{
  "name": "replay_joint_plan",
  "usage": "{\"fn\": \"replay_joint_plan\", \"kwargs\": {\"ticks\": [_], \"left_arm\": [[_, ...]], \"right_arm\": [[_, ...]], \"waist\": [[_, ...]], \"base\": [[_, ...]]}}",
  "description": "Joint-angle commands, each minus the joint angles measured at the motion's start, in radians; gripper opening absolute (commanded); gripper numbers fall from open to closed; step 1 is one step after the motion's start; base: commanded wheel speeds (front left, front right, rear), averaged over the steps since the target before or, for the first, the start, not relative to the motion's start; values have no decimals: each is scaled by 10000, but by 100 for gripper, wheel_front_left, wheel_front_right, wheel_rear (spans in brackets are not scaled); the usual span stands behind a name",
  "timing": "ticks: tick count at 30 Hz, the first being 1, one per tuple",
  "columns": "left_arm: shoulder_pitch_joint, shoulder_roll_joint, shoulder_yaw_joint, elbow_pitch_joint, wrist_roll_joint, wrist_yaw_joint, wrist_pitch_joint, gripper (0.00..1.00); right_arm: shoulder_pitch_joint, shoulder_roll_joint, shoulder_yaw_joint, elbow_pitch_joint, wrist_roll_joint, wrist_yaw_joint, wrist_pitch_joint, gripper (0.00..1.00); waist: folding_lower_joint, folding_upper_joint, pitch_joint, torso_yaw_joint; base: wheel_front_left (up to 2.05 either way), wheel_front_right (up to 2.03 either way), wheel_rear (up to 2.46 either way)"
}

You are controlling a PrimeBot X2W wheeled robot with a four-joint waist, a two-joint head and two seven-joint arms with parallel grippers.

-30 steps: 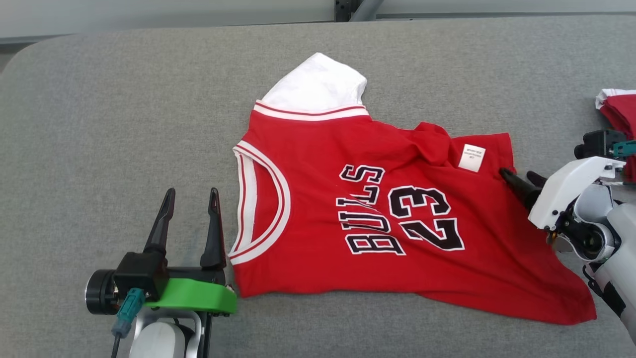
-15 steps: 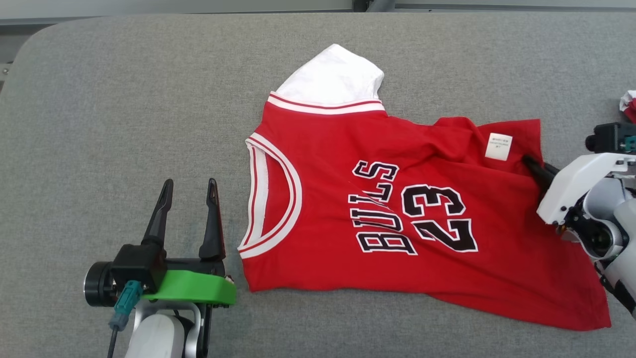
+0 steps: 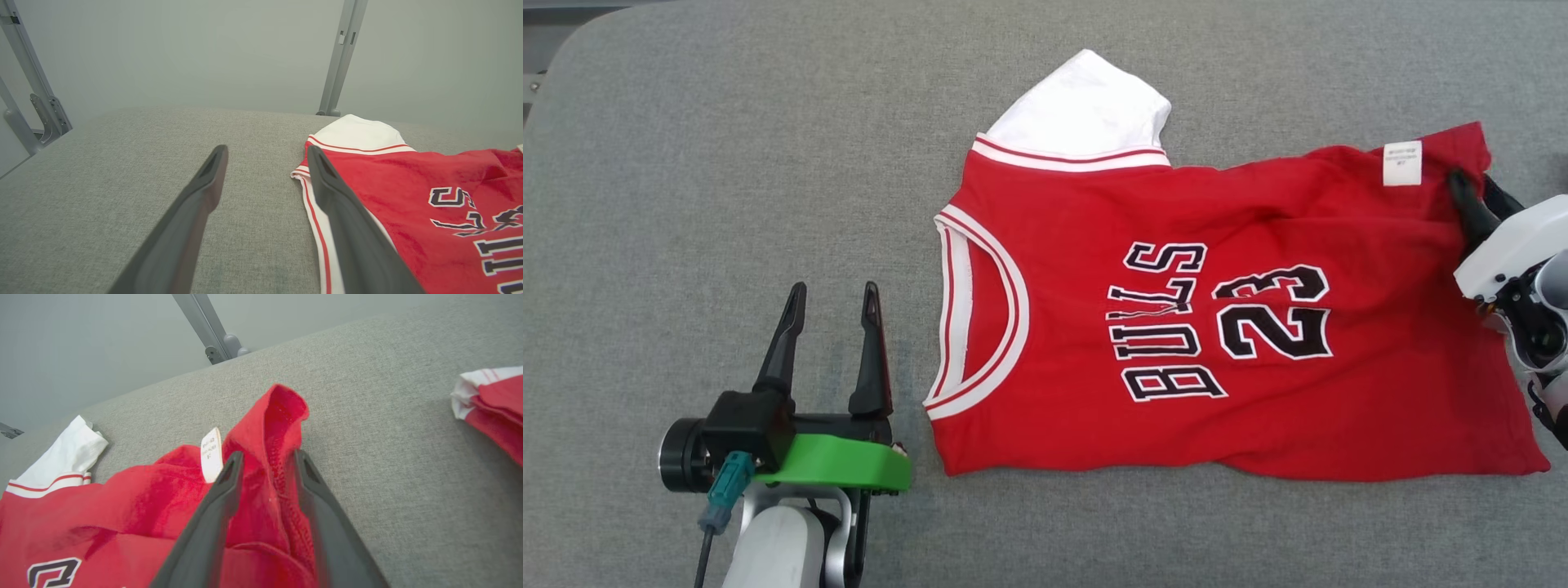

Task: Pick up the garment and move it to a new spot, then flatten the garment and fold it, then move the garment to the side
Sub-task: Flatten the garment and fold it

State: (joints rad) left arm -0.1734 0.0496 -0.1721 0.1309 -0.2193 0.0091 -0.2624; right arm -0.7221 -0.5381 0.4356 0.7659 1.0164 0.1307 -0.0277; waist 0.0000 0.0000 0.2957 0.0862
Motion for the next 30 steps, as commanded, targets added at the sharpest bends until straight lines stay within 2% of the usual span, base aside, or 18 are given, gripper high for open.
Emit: {"fn": "replay_joint_plan", "kwargs": {"ticks": [1,4,10,17,23,30], "left_arm": [[-145,22,15,2,-37,-5,-27,100],[-146,22,14,20,-10,19,-27,100],[216,22,279,-43,132,62,-26,100],[343,22,253,-78,376,-20,-26,100],[450,22,134,-168,478,-53,-27,100],[503,22,106,-82,591,-109,-27,100]], "right_arm": [[-84,6,7,71,-97,-1,-85,100],[42,33,198,72,-294,-1,-365,100],[1315,-137,700,-871,-1077,-2,-1580,100],[1867,402,32,-527,-1102,-1,-1845,100],[1247,751,-518,129,-704,-1,-1131,100],[-183,967,-549,1310,-527,-1,1031,100]], "waist": [[0,0,11,-1],[0,0,-27,-25],[0,0,-332,-389],[0,0,-647,-606],[0,0,-672,-520],[0,0,-585,-550]], "base": [[0,0,0],[0,0,0],[0,0,0],[0,0,0],[0,0,0],[0,0,0]]}}
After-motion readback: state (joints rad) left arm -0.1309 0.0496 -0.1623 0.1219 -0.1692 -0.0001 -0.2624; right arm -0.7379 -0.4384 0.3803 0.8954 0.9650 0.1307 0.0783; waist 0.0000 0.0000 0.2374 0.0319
